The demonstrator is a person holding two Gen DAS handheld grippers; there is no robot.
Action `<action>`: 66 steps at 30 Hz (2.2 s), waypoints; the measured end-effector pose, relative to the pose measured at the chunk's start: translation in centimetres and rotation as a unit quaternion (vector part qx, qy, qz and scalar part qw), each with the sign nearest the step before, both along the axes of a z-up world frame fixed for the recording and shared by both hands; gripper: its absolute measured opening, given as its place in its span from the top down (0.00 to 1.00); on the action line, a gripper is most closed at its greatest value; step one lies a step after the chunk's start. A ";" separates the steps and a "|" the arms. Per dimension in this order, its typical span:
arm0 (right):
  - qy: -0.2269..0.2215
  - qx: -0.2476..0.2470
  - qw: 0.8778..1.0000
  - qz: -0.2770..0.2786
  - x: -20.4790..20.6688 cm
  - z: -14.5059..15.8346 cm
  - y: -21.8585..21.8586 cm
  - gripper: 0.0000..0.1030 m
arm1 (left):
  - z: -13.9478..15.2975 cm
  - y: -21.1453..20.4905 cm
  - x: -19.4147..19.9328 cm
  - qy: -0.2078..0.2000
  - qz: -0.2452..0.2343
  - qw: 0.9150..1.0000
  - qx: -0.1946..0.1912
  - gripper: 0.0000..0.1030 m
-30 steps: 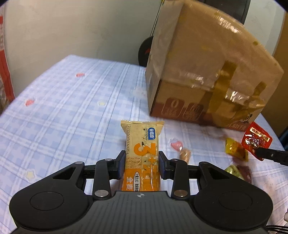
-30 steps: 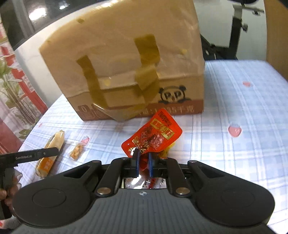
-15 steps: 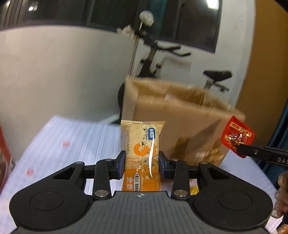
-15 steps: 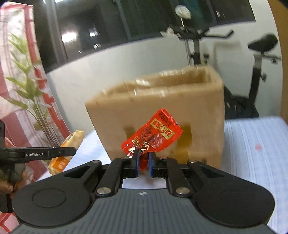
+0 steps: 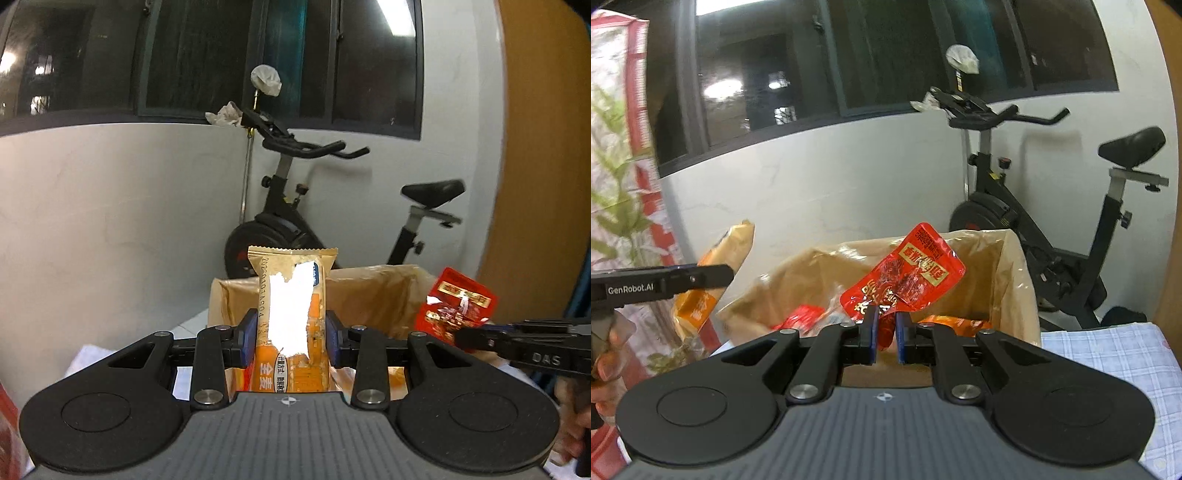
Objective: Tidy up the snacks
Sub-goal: 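Carry the wafer bar with the left tool to the box while the right tool carries the red packet, then drop the wafer bar from the left tool into the box while the right tool drops the red packet, then move the left tool to the gold foil packet while the right tool approaches the clear meat packet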
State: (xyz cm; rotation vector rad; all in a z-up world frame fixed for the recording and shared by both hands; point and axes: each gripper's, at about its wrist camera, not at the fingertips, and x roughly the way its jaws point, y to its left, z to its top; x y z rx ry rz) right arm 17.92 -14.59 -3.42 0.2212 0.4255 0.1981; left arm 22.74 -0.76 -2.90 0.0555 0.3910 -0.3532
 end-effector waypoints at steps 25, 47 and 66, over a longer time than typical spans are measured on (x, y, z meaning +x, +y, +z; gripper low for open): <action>0.028 0.019 0.999 -0.031 1.0 -1.7 0.6 0.77 | -0.2 4.3 1.5 0.055 0.033 0.998 -0.010 0.30; 0.094 0.001 0.995 0.019 -7.9 -8.6 3.0 0.77 | -12.3 4.9 -7.6 0.176 0.022 0.984 -0.027 0.34; 0.208 -0.051 0.973 0.087 -8.4 -14.9 6.5 0.70 | -16.4 5.7 -9.9 0.213 0.038 0.976 -0.020 0.35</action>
